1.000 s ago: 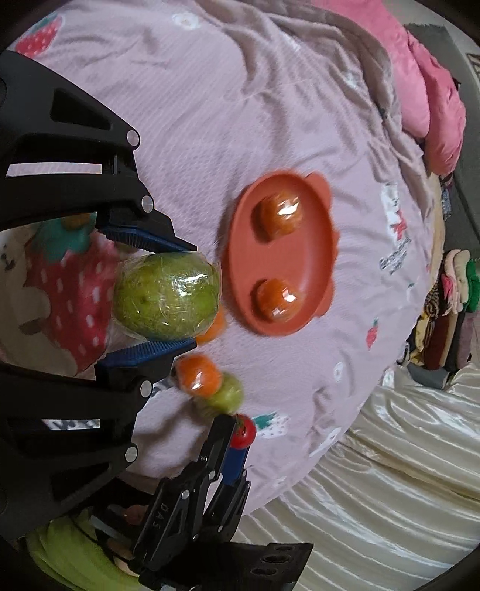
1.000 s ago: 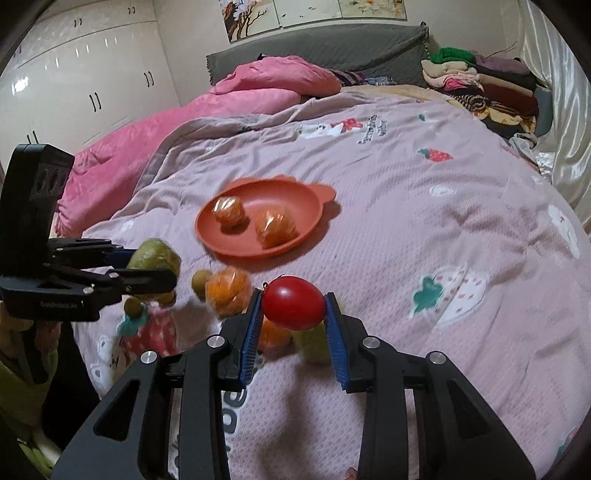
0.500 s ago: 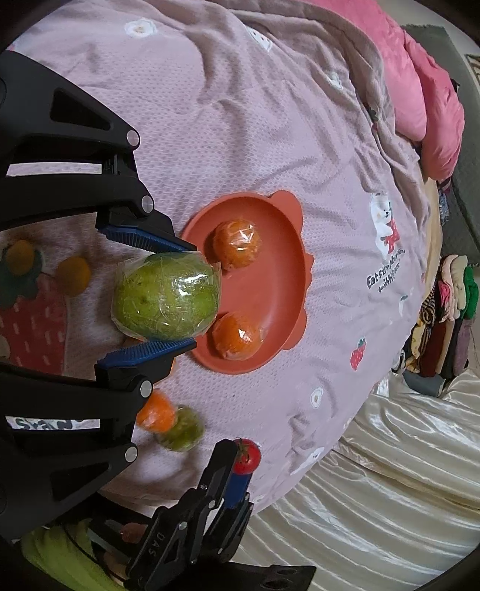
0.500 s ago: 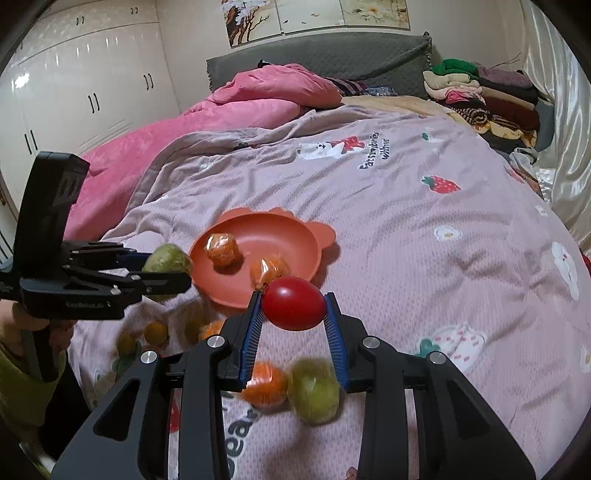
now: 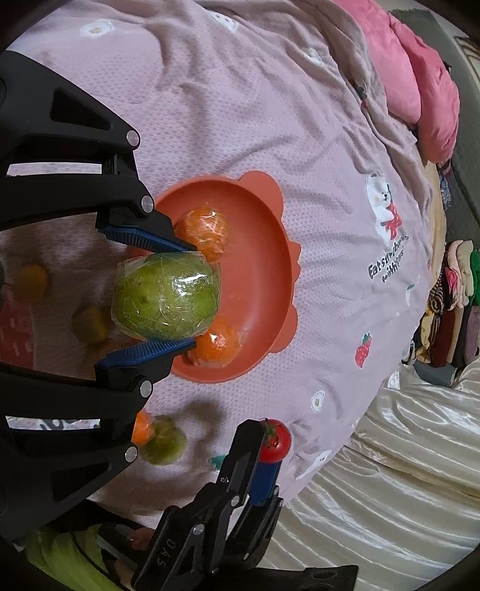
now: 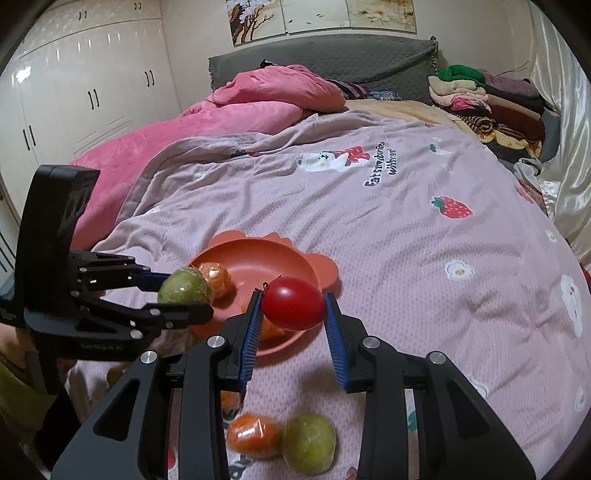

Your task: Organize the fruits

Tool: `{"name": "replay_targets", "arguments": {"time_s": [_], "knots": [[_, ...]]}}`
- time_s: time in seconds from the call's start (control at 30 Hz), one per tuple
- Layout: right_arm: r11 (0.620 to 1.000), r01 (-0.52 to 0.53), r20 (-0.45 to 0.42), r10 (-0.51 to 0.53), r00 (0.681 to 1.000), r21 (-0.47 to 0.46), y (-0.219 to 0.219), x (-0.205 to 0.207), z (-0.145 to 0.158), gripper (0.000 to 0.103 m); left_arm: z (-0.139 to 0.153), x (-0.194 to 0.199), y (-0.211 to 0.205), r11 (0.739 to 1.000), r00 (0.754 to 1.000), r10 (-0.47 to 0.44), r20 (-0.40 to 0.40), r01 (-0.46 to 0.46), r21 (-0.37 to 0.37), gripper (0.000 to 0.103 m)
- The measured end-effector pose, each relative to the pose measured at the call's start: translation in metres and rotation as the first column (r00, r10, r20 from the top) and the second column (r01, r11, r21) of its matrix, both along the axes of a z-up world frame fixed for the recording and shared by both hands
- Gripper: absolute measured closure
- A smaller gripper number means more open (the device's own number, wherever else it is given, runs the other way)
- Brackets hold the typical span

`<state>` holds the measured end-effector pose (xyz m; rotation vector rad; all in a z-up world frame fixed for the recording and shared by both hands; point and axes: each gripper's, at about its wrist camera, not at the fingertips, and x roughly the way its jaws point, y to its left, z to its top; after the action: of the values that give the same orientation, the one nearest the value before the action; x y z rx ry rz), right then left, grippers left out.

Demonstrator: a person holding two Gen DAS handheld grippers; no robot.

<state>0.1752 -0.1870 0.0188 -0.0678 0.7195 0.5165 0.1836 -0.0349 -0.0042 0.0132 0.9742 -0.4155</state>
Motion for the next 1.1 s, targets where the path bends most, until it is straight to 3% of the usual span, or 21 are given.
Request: {"name": "replay_targets", "arguments": {"time_s": [0.6,1.1], "knots": [[0.997,-0.066,-0.085,0.062,0.994,-0.034,0.029,0.046,-0.017,0.071,-0.011,0.009,0.001,1.0,1.0,-0.005,-0.006,0.005,0.009,0.066],[0.993,-0.096,-0.125,0.087,0.988,-0.063,0.039,0.059,-0.031,0.071,-0.012,0.011,0.005,1.0,1.0,0.009,-0.002,-0.009,0.017,0.066]]}}
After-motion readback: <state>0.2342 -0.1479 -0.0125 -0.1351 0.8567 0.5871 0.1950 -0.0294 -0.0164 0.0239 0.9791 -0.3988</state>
